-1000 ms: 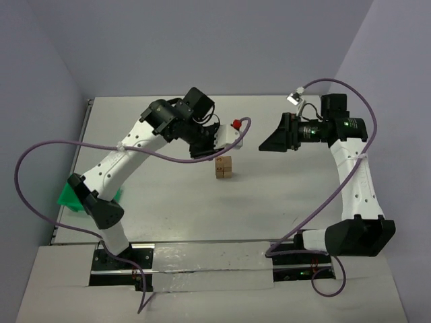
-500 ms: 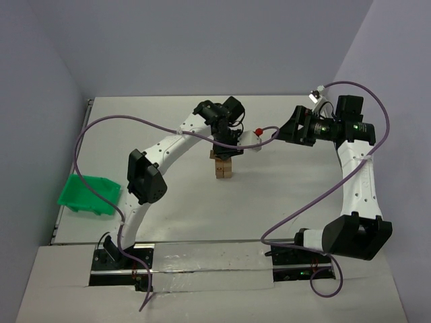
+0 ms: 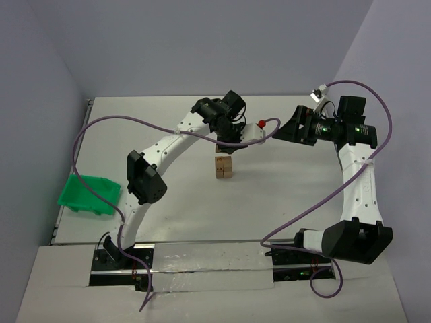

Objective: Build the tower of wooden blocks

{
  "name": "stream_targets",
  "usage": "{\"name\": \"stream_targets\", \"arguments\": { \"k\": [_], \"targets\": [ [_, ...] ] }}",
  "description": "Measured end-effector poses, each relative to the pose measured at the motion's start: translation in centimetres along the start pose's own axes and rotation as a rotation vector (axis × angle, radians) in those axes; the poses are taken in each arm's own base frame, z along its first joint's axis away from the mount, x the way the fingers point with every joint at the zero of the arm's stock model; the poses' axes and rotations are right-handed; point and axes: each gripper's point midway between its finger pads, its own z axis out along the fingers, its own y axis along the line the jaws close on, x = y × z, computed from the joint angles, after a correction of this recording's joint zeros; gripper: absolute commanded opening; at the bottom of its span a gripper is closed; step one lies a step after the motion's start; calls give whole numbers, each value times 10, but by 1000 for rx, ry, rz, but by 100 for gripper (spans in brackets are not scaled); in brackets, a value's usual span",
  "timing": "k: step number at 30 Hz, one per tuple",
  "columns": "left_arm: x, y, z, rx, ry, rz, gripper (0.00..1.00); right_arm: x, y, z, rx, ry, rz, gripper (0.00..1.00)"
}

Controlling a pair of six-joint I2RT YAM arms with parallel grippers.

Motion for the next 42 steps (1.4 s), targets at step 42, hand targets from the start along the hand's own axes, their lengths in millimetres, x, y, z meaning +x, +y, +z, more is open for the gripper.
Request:
{"name": "stream_targets", "arguments": {
  "k": [42],
  "targets": [
    [6, -25, 17, 104, -13, -143, 6, -3, 4, 0, -24, -22, 4, 100]
  ]
}}
